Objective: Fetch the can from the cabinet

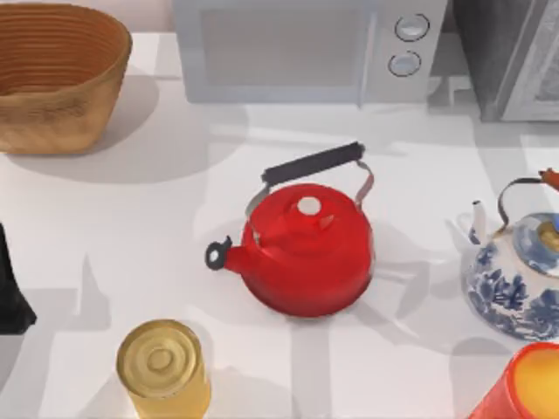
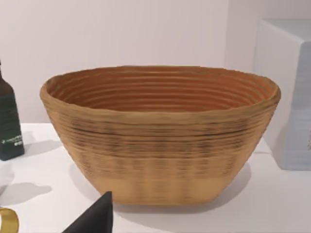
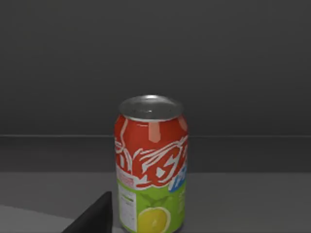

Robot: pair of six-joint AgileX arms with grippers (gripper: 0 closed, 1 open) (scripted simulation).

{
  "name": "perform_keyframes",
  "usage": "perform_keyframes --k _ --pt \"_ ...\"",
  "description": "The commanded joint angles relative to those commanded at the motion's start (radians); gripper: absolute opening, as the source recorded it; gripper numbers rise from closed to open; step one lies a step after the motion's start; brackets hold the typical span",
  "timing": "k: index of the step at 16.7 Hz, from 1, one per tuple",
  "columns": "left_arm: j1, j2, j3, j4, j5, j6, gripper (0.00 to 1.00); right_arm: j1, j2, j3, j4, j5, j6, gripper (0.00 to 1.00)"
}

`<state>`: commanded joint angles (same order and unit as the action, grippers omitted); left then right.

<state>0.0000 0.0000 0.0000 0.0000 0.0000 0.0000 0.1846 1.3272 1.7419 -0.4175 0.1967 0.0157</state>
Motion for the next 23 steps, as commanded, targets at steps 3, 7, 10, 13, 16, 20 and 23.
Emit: perform_keyframes --k 3,7,10,13,16,20,23 --pt "0.000 0.000 0.000 0.000 0.000 0.000 1.00 -0.004 -0.003 -0.003 0.002 -0.001 0.000 1.00" --pt "0.000 0.000 0.000 0.000 0.000 0.000 1.00 0.036 0.022 -0.033 0.060 0.042 -0.001 1.00" --pt "0.000 0.000 0.000 0.000 0.000 0.000 1.00 0.071 0.045 -0.059 0.114 0.082 -0.003 1.00" --pt "0.000 0.000 0.000 0.000 0.000 0.000 1.00 0.107 0.067 -0.085 0.159 0.119 -0.004 1.00" --pt "0.000 0.000 0.000 0.000 0.000 0.000 1.00 0.102 0.063 -0.083 0.157 0.117 -0.004 1.00" --pt "0.000 0.000 0.000 0.000 0.000 0.000 1.00 0.089 0.126 -0.026 0.160 0.102 -0.004 1.00" --pt "0.000 0.000 0.000 0.000 0.000 0.000 1.00 0.066 0.215 0.055 0.169 0.081 -0.004 1.00"
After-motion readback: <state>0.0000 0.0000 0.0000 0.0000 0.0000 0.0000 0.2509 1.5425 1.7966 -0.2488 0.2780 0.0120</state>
